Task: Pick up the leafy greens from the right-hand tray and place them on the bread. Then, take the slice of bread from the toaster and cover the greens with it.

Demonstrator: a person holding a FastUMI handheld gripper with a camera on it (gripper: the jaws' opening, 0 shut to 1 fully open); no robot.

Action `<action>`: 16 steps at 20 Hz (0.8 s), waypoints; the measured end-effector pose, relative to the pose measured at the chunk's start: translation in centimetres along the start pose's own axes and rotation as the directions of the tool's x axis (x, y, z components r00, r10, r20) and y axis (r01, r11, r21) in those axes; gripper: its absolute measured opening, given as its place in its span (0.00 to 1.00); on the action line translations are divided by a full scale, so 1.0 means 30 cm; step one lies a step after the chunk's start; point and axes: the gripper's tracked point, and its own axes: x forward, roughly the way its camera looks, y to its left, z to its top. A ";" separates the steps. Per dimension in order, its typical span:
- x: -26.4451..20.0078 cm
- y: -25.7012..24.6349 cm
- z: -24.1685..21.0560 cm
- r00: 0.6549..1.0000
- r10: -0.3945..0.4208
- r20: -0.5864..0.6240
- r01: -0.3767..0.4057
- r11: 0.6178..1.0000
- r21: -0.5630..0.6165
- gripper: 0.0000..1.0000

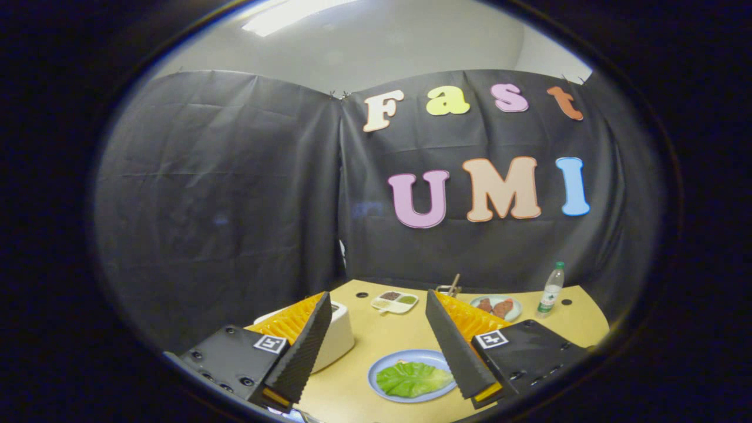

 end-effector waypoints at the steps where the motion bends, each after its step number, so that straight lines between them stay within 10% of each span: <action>1: 0.023 0.044 -0.001 1.000 0.023 -0.009 -0.023 1.000 0.009 1.00; 5: 0.154 0.224 -0.073 0.984 0.152 -0.088 -0.139 0.980 0.144 1.00; 16: 0.487 0.369 -0.416 0.935 0.249 -0.254 -0.125 0.899 0.421 0.98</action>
